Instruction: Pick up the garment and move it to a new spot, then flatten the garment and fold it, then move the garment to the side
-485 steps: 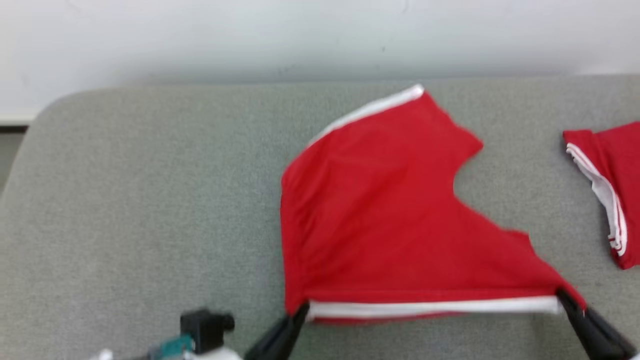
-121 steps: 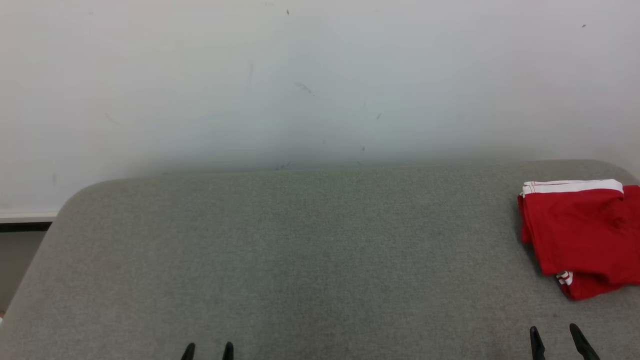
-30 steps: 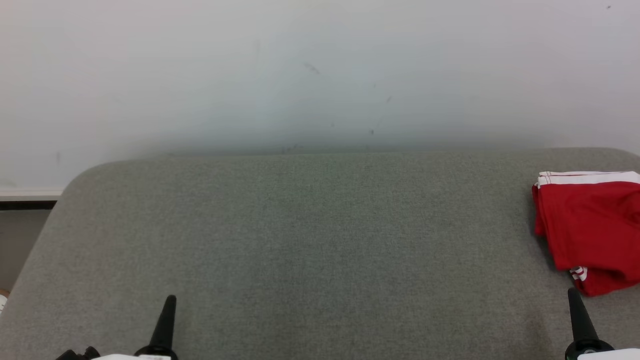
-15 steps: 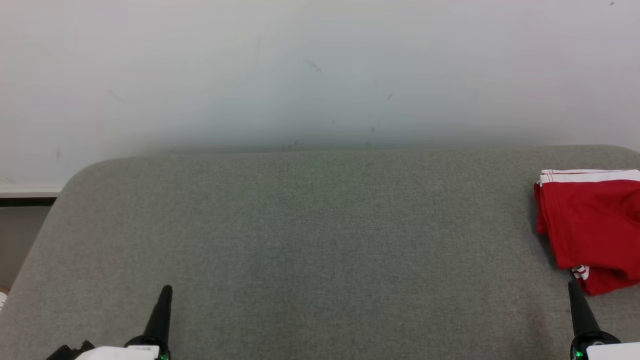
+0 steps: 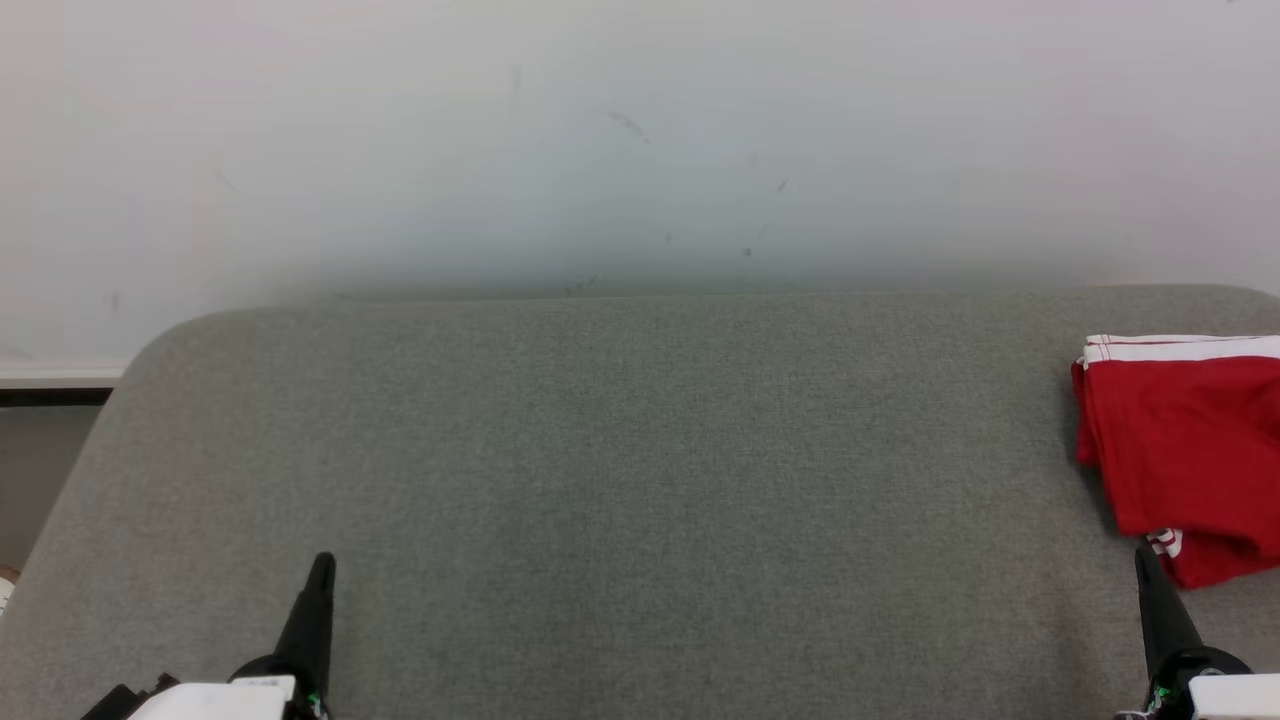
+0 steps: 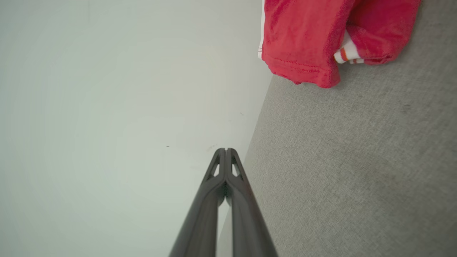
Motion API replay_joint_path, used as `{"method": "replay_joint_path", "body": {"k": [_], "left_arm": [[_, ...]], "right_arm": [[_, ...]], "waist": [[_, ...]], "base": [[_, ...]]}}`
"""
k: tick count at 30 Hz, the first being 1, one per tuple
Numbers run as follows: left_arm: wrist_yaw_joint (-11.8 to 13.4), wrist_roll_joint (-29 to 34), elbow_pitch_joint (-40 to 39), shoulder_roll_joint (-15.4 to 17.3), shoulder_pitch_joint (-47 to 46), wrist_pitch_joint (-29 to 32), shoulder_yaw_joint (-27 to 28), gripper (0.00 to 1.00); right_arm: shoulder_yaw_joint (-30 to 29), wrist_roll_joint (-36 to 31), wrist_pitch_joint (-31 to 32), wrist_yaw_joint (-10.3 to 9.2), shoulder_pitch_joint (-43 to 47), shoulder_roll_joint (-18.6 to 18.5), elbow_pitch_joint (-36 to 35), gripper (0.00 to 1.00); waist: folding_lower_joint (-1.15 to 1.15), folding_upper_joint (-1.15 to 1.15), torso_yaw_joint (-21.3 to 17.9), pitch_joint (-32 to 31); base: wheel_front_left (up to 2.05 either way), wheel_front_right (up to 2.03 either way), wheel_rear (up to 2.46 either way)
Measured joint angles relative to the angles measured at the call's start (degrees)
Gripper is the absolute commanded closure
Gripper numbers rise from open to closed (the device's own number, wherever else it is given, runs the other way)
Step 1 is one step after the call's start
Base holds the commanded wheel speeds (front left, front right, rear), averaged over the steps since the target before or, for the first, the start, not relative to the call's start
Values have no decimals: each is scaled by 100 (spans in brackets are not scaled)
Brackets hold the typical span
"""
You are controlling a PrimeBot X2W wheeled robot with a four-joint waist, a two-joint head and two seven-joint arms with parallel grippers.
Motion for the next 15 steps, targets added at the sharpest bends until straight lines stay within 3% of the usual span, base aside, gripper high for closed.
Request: {"method": "replay_joint_path", "body": {"k": [15], "left_arm": [[-53, -536, 34, -3, -127, 166, 124, 100]], "right_arm": [[-25, 606, 160, 0, -112, -2, -10, 100]], "waist": [[0, 0, 12, 54]], "base": [[0, 0, 0]]}}
